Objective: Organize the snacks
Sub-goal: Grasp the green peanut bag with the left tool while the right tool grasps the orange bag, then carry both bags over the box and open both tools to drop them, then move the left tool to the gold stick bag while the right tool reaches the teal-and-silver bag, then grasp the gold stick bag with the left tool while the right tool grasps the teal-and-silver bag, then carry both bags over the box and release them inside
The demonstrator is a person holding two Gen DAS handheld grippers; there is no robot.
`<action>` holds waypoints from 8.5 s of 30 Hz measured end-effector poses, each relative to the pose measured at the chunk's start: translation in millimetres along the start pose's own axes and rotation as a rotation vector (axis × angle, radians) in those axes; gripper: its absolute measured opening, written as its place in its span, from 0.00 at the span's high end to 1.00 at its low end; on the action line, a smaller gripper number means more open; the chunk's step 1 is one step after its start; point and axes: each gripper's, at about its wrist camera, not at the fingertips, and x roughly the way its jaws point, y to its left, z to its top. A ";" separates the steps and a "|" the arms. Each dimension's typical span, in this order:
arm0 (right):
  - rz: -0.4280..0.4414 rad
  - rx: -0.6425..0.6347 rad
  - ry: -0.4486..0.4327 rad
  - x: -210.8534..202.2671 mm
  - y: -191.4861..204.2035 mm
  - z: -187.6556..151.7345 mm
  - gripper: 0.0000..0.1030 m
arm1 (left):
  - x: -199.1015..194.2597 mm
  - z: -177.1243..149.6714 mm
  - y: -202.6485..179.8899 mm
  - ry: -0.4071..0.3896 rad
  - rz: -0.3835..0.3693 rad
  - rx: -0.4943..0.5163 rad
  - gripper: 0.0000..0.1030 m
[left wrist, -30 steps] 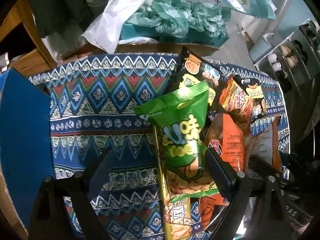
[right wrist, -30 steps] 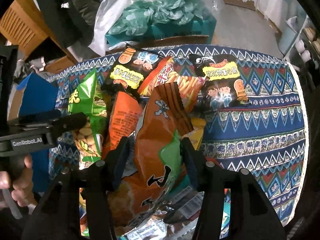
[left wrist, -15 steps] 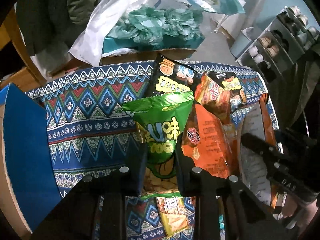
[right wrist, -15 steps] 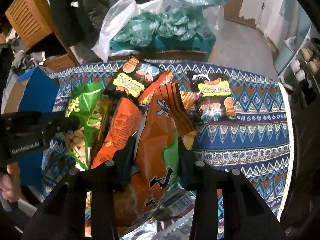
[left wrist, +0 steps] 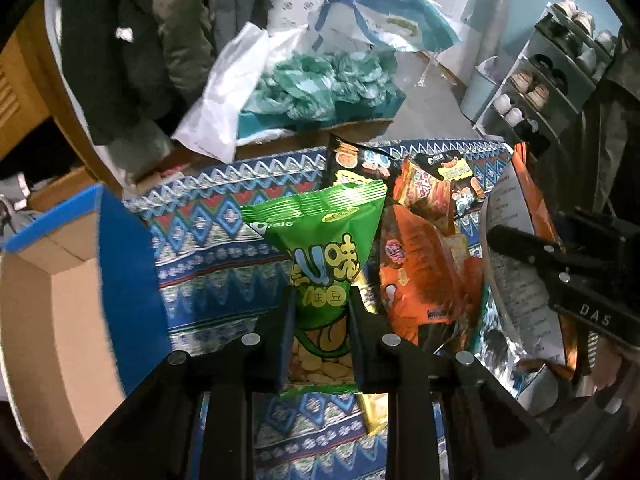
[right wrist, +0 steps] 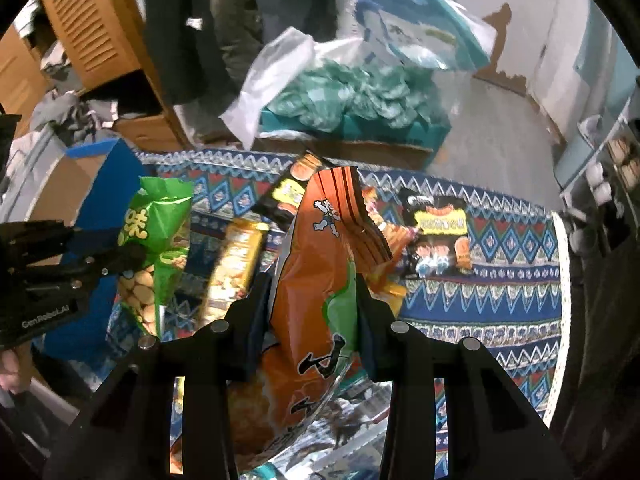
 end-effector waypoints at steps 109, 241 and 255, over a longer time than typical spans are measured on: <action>0.026 -0.119 0.026 -38.3 124.1 -2.0 0.23 | -101.5 -63.5 100.6 -0.087 0.208 -0.042 0.23; -0.071 0.079 0.054 -11.3 -17.3 -71.8 0.62 | -1.4 -61.8 7.5 0.005 0.052 0.033 0.69; -0.031 -0.032 0.020 -24.4 27.7 -47.8 0.62 | -54.8 -65.9 15.1 -0.124 0.079 0.049 0.69</action>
